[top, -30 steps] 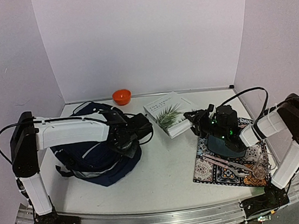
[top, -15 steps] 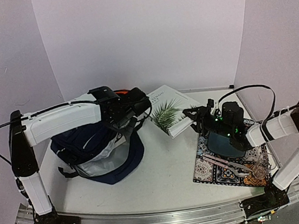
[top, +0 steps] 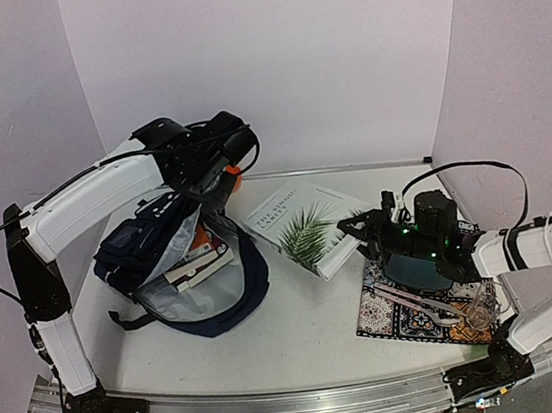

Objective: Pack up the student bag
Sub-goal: Pick up the largest pocket of the bag from the student bag, then place the book in the largest pocket of the bag.

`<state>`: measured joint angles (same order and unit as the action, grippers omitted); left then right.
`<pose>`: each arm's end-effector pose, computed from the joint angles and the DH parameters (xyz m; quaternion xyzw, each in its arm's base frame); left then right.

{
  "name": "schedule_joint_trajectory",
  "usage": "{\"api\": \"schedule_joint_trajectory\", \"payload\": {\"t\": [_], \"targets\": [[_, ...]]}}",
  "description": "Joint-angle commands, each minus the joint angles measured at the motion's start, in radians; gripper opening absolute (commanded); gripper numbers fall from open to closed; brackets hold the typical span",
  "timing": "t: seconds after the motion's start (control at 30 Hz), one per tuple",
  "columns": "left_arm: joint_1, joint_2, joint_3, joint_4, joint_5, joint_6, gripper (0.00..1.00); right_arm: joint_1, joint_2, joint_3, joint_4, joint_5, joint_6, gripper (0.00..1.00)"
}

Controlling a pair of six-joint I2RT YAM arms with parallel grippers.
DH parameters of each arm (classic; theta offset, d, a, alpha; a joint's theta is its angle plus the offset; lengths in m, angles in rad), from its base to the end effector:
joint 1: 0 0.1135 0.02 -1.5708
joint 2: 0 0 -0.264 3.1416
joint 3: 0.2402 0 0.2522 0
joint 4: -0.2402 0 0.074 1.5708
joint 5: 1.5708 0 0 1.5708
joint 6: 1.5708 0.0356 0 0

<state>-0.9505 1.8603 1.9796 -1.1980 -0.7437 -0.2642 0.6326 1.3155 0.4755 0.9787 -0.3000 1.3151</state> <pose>0.2398 -0.2942 0.3669 0.2207 0.8807 0.1599 0.3875 0.2103 0.1672 0.2415 0.1110 0.6493 0.6721 0.3382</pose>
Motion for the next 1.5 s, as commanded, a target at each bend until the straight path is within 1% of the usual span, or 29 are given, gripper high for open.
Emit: {"api": "schedule_joint_trajectory", "payload": {"t": [0.0, 0.3, 0.47, 0.6, 0.73, 0.87, 1.03, 1.17, 1.47], "targets": [[-0.012, -0.04, 0.128, 0.089, -0.031, 0.036, 0.0, 0.04, 0.014, 0.044, 0.094, -0.049, -0.013, 0.3], [-0.011, -0.033, 0.165, 0.089, 0.038, 0.035, 0.0, 0.104, 0.109, 0.169, 0.142, -0.109, -0.01, 0.29], [-0.011, -0.028, 0.163, 0.09, 0.049, 0.029, 0.0, 0.14, 0.165, 0.217, 0.209, -0.121, 0.029, 0.29], [-0.01, -0.02, 0.169, 0.089, 0.048, 0.025, 0.0, 0.172, 0.175, 0.242, 0.163, -0.111, 0.011, 0.29], [-0.01, -0.012, 0.205, 0.09, 0.074, 0.019, 0.0, 0.198, 0.219, 0.259, 0.173, -0.095, 0.009, 0.29], [-0.009, -0.005, 0.234, 0.09, 0.129, 0.006, 0.0, 0.225, 0.292, 0.303, 0.207, -0.065, 0.012, 0.29], [-0.011, -0.003, 0.246, 0.092, 0.219, -0.028, 0.0, 0.255, 0.408, 0.388, 0.292, -0.019, 0.036, 0.28], [-0.011, -0.012, 0.241, 0.091, 0.275, -0.054, 0.0, 0.264, 0.5, 0.482, 0.336, 0.006, 0.065, 0.3], [-0.021, -0.034, 0.226, 0.116, 0.494, -0.132, 0.0, 0.286, 0.666, 0.667, 0.333, 0.133, 0.101, 0.32]]}}
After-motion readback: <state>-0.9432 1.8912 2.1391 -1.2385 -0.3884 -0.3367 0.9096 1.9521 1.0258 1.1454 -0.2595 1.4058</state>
